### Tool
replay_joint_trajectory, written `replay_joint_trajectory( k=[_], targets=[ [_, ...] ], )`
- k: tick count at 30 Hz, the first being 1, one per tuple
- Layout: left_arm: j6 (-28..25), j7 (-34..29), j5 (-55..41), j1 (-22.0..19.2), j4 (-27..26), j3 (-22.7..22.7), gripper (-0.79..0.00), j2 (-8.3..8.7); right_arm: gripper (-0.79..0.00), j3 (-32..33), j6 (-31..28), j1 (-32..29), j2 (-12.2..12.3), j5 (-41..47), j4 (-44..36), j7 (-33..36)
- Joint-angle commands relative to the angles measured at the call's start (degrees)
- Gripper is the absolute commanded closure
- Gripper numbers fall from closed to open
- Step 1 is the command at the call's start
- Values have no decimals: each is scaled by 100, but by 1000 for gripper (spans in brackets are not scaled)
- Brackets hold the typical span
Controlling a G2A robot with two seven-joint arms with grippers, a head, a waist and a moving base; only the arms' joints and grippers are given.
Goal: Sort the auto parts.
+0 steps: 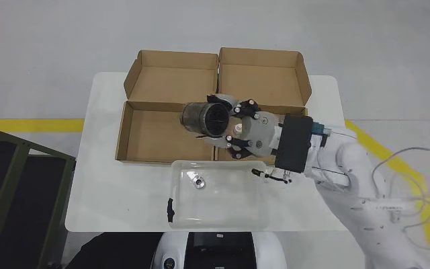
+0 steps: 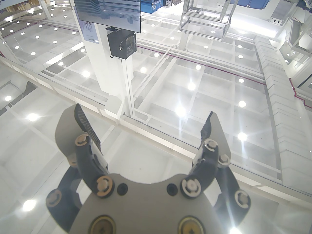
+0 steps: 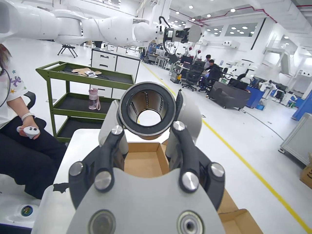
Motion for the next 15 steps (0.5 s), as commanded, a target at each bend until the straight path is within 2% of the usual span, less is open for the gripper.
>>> replay_joint_trajectory(
  k=[1,15],
  targets=[
    [0,0,0,0,0,0,-785,0,0,127,17,-59,8,-14,-50,-71],
    [0,0,0,0,0,0,-785,0,0,500,-118,-288,26,-146,-130,-317]
  ],
)
